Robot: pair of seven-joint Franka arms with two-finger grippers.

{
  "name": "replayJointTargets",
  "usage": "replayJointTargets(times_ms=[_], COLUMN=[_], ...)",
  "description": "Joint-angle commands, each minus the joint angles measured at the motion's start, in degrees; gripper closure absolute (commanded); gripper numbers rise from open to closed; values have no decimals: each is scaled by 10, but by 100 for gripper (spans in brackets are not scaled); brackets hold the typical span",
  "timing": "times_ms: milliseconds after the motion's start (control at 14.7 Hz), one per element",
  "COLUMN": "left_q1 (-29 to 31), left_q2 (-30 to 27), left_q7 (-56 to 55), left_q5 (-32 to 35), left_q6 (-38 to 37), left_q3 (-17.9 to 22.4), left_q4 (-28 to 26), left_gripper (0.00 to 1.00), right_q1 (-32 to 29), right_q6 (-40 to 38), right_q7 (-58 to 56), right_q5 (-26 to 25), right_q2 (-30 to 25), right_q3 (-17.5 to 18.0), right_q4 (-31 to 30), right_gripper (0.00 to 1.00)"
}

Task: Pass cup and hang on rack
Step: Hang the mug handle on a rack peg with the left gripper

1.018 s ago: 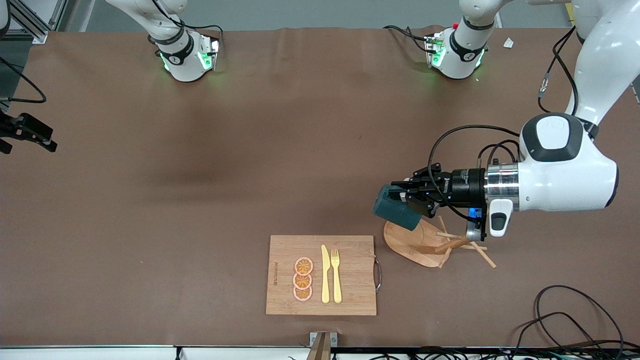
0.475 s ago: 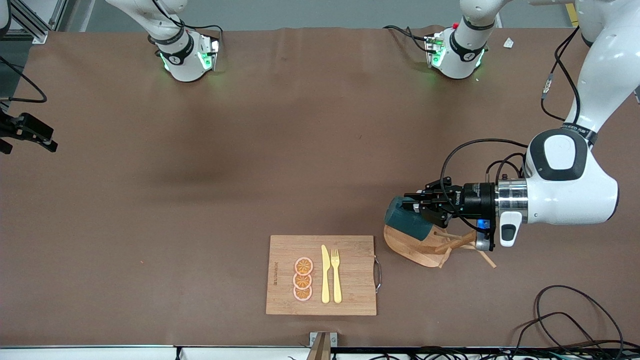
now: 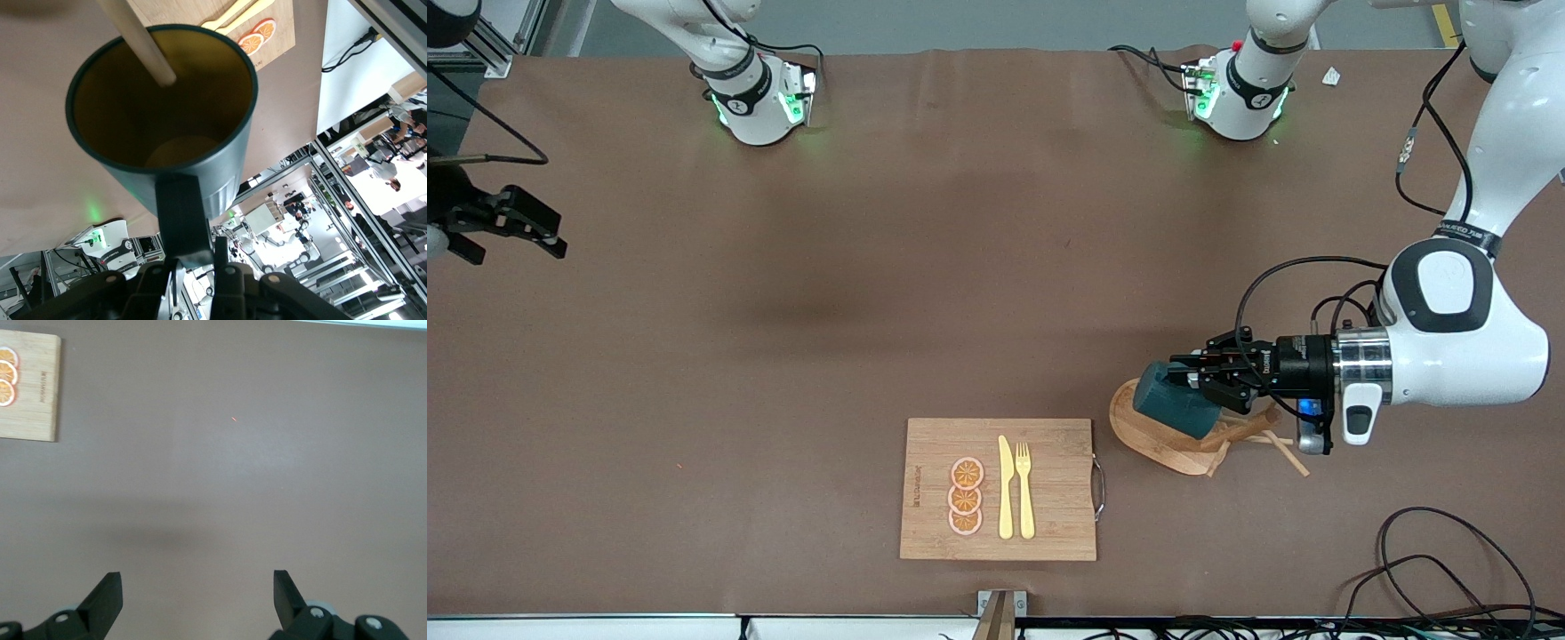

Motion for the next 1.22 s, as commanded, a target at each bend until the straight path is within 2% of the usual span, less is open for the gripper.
replayJointTargets(times_ms=[0,543,1018,1154], left_q1=[18,40,47,47], left_q2=[-7,-7,-7,-7], left_q7=[39,130,193,197], left_q5=[-27,-110,-150,-162], left_q6=[-1,-21,-31,-32], left_q3=[7,33,56,58], left_q4=[-19,-30,-43,-45], left_gripper=[99,99,99,94], right_q1=[3,3,8,8], right_q6=[-7,-11,-11,-11], right_q7=[7,7,7,7], right_q5=[6,6,6,6], right_q2=[-1,0,0,0], right_q3=[-2,-2,-2,-2], right_q4=[9,9,10,10], right_gripper=[0,0,0,0])
